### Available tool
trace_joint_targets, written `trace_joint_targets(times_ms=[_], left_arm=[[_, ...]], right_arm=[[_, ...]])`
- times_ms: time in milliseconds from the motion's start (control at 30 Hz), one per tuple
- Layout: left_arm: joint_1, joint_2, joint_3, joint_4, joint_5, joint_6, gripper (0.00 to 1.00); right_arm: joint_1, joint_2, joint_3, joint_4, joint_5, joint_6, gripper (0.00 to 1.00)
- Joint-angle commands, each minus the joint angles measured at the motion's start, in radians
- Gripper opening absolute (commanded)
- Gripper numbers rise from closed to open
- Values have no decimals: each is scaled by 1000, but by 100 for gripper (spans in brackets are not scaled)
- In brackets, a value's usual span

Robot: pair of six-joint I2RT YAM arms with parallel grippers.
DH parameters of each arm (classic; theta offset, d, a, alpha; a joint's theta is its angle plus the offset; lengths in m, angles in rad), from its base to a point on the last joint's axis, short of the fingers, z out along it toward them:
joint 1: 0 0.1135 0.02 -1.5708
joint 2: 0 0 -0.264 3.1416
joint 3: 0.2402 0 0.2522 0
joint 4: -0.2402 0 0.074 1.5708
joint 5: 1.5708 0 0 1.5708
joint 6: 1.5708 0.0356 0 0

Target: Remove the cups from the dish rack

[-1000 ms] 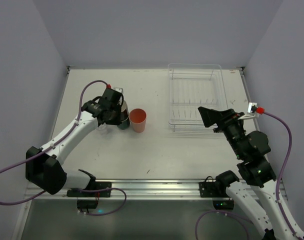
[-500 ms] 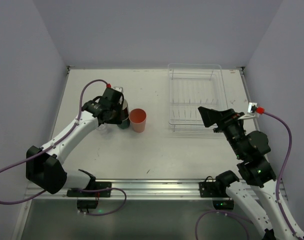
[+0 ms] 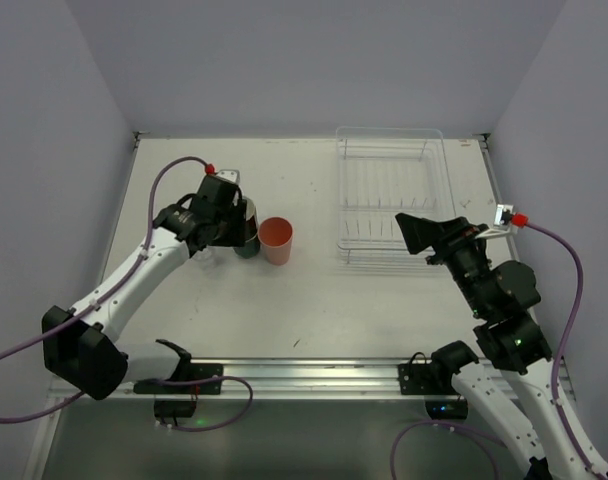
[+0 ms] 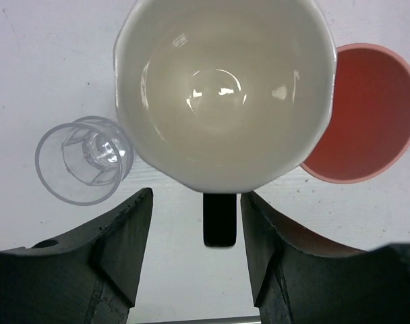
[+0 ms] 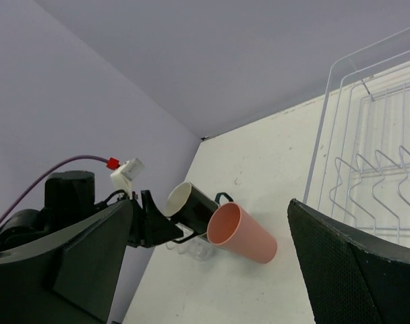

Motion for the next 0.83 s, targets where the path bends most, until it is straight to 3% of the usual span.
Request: trace_joint_targets(times_ms=[0,233,333,433,633,800], left_arm=[[-3,-87,43,5,-40,-3,59],[-3,-322,60,-2,11,-20,68],[-3,-426,25,69,115,-41,99],[-3,-518,-47,164,213,-77,100],[-3,-681,-294,432,452,-155,100],[-1,-946,-586,737,493,-268,100]], right_arm=[[-3,20,14,12,2,-13,99],[-3,65,-13,-71,8,-25,99],[-3,101,-27,-127,25,-28,99],[-3,117,-53,-146,-13,-20,99],[-3,-13,-246,19,-137,-3,99],[-3,-84,-334,43,-192,9,99]])
